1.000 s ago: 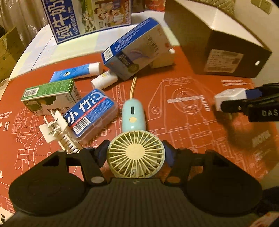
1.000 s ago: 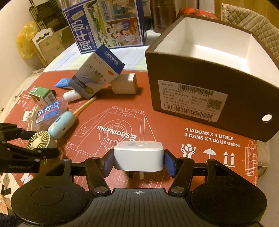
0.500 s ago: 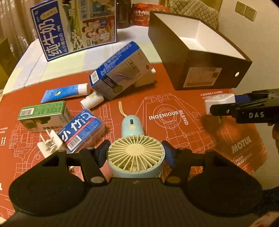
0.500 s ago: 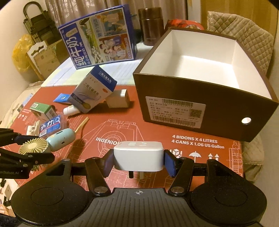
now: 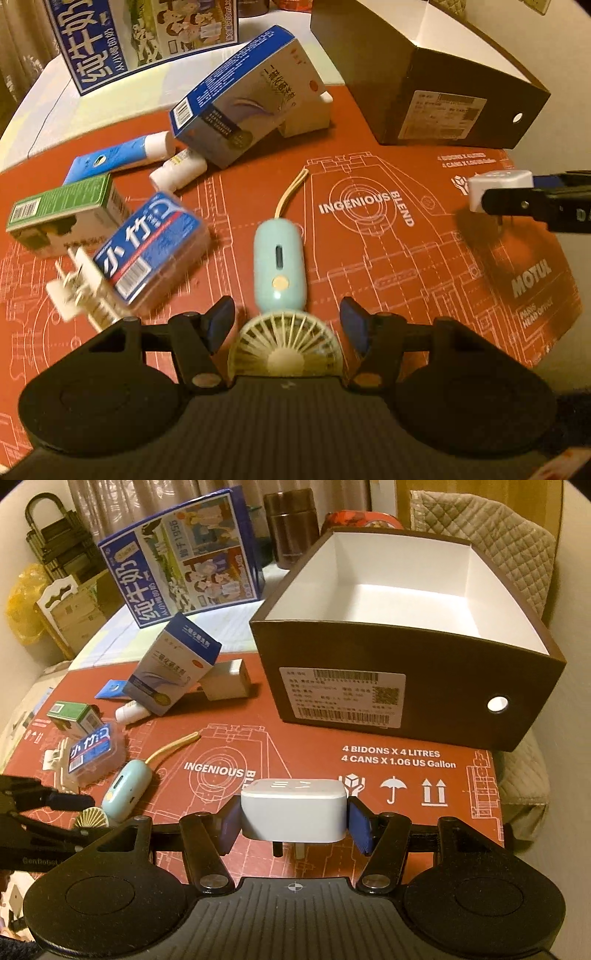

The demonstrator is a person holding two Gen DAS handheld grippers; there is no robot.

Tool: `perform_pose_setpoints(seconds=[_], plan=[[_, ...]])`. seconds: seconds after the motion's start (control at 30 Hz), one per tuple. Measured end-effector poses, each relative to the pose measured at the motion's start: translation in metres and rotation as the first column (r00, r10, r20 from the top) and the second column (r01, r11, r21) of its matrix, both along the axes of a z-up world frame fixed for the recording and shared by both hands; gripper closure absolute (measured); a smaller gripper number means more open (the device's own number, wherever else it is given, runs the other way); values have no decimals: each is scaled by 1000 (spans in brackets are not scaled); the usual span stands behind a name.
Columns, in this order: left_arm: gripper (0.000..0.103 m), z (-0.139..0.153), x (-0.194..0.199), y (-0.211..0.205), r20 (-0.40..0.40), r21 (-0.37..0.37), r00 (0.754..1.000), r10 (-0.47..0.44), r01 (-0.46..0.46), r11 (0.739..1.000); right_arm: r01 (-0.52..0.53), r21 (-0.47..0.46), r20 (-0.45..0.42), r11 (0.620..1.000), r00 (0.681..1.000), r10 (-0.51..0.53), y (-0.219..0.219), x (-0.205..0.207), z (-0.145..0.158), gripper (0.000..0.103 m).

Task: Organize rigid objects
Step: 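Grasp the mint-green fan with the left gripper while the right gripper holds the plug, then carry the fan and plug into the open cardboard box with both grippers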

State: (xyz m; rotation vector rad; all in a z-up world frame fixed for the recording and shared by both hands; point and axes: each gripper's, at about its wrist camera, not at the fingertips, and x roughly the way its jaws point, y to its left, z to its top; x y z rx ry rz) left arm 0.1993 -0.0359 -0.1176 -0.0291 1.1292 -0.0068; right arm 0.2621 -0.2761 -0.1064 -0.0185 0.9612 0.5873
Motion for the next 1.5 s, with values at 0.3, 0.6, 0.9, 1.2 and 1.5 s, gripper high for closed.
perform_pose_setpoints(seconds=[0.3,0.6,0.9,1.2,1.5], plan=[[71,-14,18,-5,-48,41,999,-24,26,999,36,-3,-2,999,999,-36,-7,0,0,47],[75,-10,15,-6,-36,56,999,-32,34,998,59,5,0,998,998,-59,-13,-4,1,47],[75,23,0,-12,86,31,995,-54,51,998,60,19,28,998,998,-60,-14,-7,11,47],[75,59,4,-25,214,12,974,-81,81,997,45,45,75,998,996,-49,-13,-4,27,47],[75,97,23,-40,307,-9,944,-125,134,991,35,79,137,996,989,-46,-17,5,50,47]])
